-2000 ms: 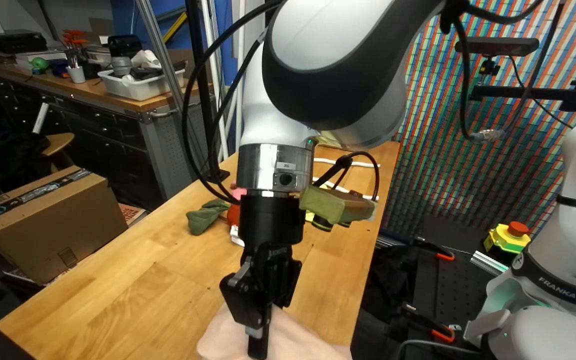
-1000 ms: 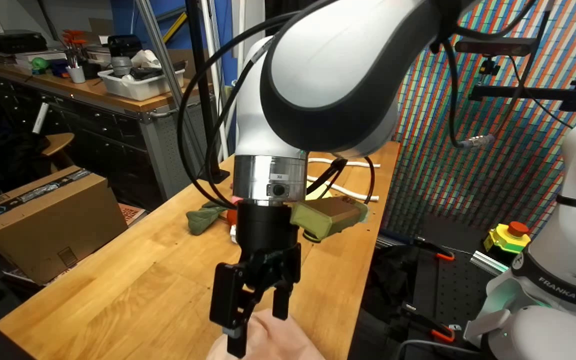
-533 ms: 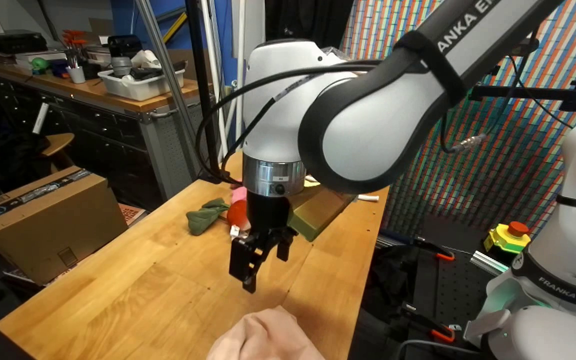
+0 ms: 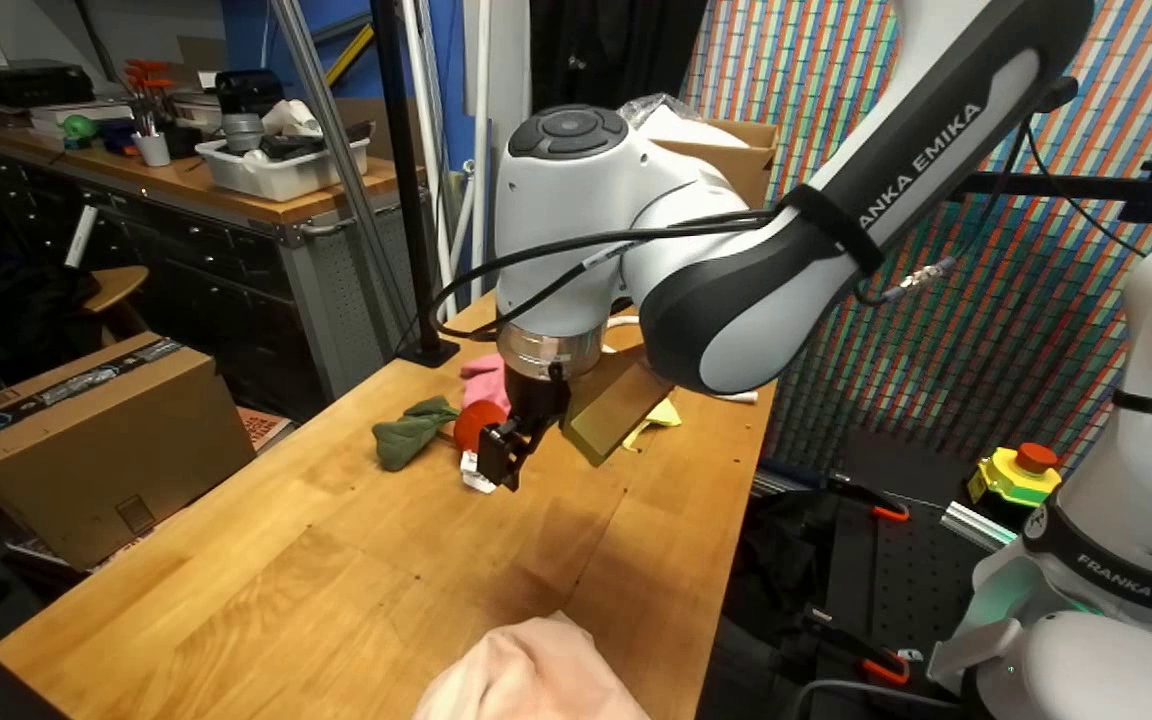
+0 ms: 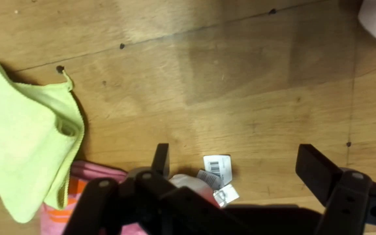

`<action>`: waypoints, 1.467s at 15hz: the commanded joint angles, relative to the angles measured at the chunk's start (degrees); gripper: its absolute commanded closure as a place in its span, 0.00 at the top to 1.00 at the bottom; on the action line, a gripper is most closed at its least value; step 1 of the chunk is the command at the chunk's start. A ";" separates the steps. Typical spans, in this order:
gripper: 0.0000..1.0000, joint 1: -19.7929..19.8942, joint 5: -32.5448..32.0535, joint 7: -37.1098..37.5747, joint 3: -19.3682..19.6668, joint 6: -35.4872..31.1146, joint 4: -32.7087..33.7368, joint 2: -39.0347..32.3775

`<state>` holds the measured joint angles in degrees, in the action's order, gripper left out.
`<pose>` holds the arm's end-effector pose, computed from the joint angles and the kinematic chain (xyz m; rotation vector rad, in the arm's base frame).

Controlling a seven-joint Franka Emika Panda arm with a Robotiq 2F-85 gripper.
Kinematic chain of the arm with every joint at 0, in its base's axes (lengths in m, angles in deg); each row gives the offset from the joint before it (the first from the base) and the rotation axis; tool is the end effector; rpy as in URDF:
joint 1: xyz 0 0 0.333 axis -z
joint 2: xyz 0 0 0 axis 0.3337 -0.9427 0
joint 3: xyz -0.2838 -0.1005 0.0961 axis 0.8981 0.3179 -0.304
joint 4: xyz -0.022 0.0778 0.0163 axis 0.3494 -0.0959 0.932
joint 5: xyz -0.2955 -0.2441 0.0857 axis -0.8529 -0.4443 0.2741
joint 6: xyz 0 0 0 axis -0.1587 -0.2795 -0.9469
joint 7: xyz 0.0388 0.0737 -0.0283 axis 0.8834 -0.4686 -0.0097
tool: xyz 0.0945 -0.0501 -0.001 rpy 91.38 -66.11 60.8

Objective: Separate the clothes, rope and plush toy on the table

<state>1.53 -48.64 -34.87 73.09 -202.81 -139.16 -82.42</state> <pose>0.4918 0.2139 0.2812 2.9793 -0.1947 0.3093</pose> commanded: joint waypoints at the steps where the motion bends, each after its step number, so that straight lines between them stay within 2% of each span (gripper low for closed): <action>1: 1.00 -0.41 -7.32 6.84 1.70 -1.24 3.64 -2.73; 12: 1.00 -0.22 -17.53 13.20 5.50 -3.74 11.11 -9.65; 18: 1.00 -0.59 -26.45 18.23 7.86 -6.44 14.37 -13.48; 22: 1.00 0.21 -26.57 19.49 7.33 -6.94 15.93 -15.39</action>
<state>1.60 -73.89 -17.40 80.12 -208.29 -125.77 -95.64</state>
